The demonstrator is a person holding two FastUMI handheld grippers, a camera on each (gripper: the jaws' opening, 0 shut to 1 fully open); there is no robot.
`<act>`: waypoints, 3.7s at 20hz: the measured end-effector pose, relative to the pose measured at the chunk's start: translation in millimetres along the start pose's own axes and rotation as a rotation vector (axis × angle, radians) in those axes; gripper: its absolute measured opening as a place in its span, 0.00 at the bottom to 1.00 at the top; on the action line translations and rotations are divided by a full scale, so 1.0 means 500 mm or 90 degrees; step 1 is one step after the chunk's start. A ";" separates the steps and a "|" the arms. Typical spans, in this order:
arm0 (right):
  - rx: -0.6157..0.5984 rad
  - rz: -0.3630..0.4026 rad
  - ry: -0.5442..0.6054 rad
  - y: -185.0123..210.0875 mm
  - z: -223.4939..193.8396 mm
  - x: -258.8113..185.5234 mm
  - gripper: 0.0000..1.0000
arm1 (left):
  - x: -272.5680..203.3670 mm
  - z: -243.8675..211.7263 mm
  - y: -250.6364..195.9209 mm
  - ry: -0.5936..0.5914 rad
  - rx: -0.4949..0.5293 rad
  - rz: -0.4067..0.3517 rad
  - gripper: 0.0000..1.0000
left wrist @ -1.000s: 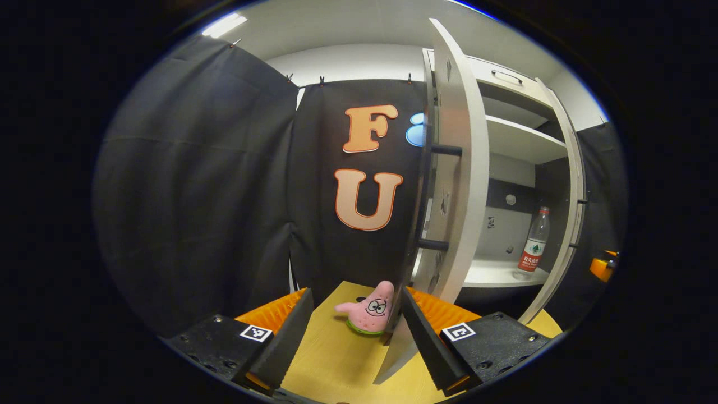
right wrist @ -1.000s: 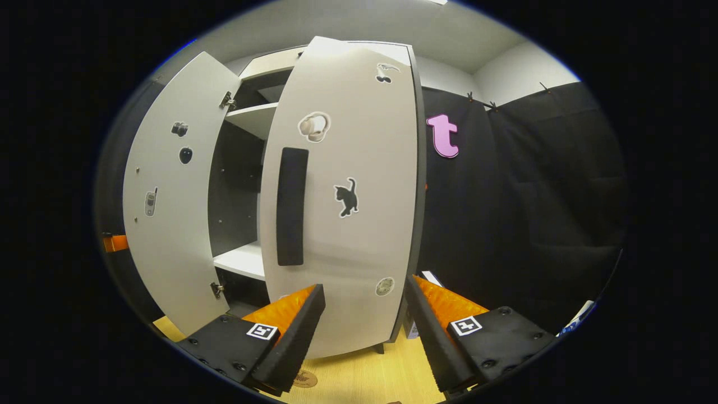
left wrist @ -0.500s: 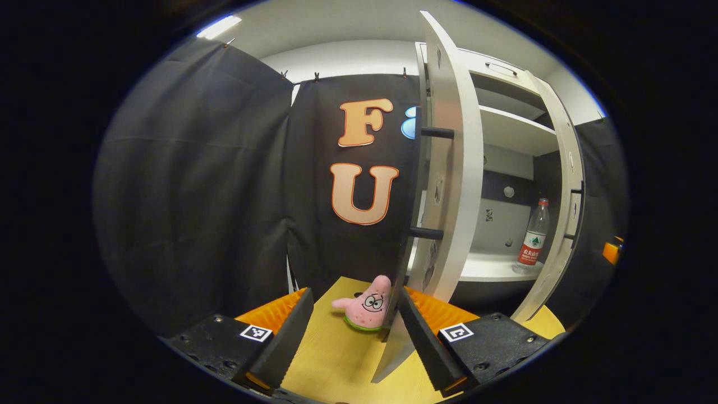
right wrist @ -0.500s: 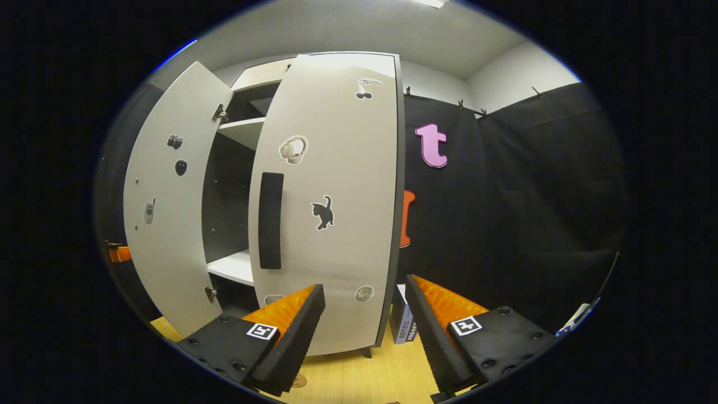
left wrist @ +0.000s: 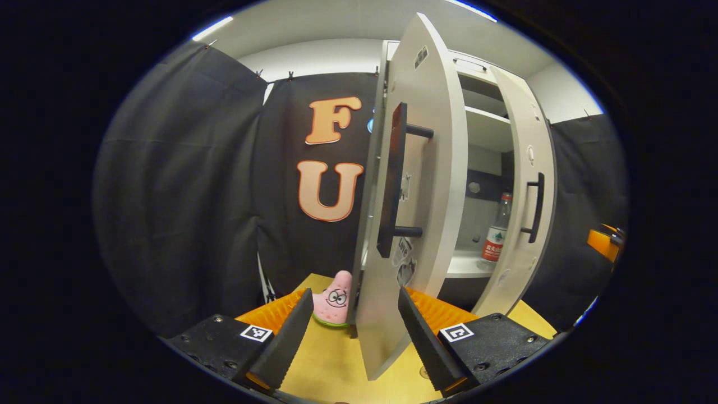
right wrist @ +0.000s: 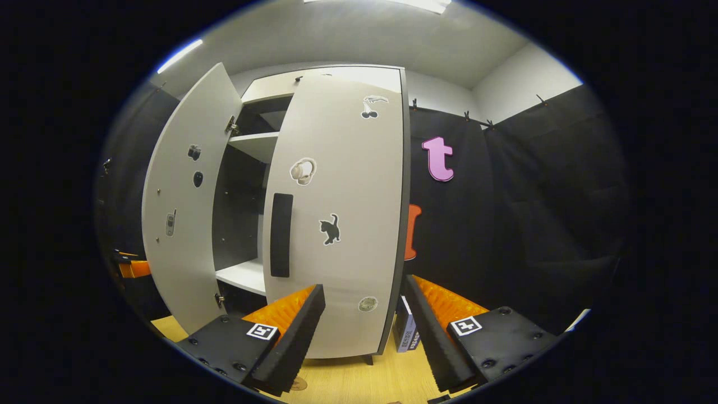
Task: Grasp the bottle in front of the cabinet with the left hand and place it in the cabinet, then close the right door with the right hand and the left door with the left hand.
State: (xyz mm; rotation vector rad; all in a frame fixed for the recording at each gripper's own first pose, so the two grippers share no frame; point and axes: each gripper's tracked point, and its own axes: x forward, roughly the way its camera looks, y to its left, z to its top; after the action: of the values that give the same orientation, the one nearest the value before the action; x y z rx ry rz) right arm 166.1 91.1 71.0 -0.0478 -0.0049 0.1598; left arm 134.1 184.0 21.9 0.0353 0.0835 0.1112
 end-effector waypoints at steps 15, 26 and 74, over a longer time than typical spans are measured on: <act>-0.047 -0.069 -0.006 -0.116 0.006 -0.055 0.96 | 0.100 -0.047 -0.124 0.032 -0.011 -0.079 0.94; -0.041 -0.080 0.006 -0.133 -0.019 -0.067 0.96 | 0.220 -0.078 -0.291 0.042 -0.002 -0.167 0.94; 0.006 -0.080 0.006 -0.143 0.044 -0.053 0.96 | -0.110 0.331 -0.082 -0.100 -0.014 -0.093 0.95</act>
State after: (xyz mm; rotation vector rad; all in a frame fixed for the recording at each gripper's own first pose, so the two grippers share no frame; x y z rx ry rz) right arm 151.2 17.6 96.2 -0.0387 0.0021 0.0343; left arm 98.4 132.2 189.7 0.0161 -0.0722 -0.0366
